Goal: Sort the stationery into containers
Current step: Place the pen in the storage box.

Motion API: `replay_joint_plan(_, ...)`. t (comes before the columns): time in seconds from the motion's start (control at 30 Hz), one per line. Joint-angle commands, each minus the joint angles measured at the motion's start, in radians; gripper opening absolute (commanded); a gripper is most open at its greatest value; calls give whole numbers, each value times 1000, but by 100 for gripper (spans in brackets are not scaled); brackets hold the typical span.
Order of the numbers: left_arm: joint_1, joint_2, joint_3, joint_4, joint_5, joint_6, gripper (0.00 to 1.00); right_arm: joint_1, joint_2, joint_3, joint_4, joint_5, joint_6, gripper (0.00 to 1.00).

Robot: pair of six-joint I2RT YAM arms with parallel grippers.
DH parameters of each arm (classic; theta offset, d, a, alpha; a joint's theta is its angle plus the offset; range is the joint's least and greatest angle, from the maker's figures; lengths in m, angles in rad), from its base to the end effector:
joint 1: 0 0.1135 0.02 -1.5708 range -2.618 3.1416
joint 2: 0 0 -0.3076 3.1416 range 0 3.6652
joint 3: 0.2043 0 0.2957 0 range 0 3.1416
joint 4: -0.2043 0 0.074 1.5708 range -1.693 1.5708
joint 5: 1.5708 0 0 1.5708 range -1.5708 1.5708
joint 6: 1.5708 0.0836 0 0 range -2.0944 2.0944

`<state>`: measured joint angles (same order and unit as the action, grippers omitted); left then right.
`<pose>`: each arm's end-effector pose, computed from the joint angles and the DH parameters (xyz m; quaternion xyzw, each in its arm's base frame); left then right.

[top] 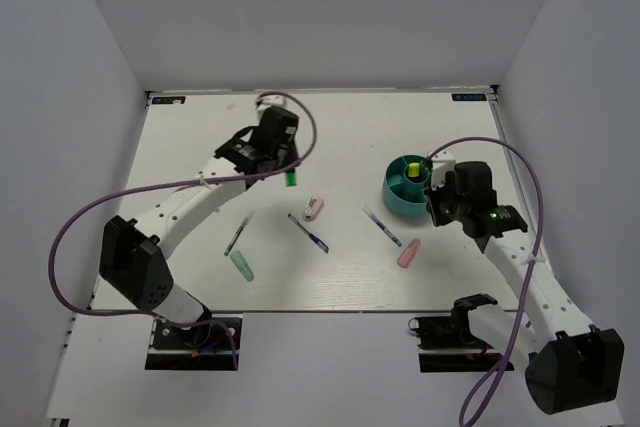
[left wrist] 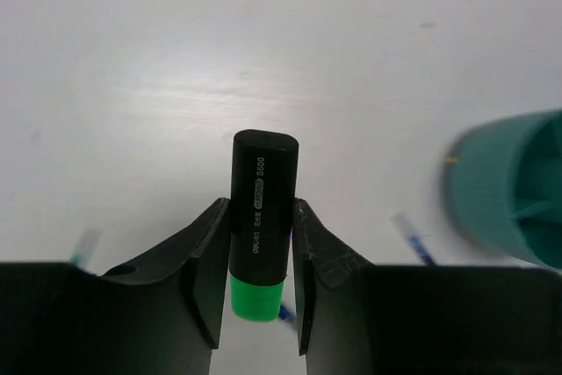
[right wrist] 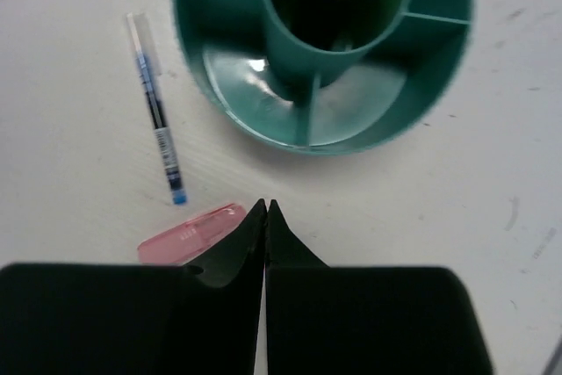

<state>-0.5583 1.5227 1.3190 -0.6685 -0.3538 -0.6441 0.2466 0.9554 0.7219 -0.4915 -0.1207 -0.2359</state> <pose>0.3537 -0.1868 0.3042 -0.0998 0.9215 -0.0542 0.3714 0.2453 0.0721 0.2519 -0.2415 0.8780 0.0572 0.4094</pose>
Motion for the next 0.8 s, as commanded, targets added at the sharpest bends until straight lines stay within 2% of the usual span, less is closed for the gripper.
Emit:
replay_joint_plan(0.0,-156,42,89,215,-54,206,0,-15,-53,-9,73,148,81,0)
replay_joint_plan(0.07,-199,91,108,295,-69,280,0,-18,-76,-24,91,217,87,0)
replay_joint_plan(0.1,-260,143,143,328,-79,328,0,-26,-79,-29,94,248,95,0)
replay_joint_plan(0.13,-281,160,152,453,-89,375,0,-24,-86,-30,108,266,98,0)
replay_joint_plan(0.17,-335,177,160,492,-132,398,0,-30,-98,-44,123,301,98,0)
replay_joint_plan(0.23,-367,255,227,607,-172,484,0,-43,-106,-65,162,357,90,0)
replay_joint_plan(0.27,-415,273,265,660,-219,510,0,-44,-116,-79,188,393,86,0)
replay_joint_plan(0.3,-432,334,295,744,-237,594,0,-55,-121,-87,209,429,86,0)
replay_joint_plan(0.43,-506,439,407,890,-306,699,0,-72,-153,-108,251,490,90,0)
replay_joint_plan(0.6,-529,530,482,916,-310,669,0,-86,-152,-119,268,513,89,0)
replay_joint_plan(0.77,-520,554,503,834,-249,503,0,-92,-155,-121,277,523,84,0)
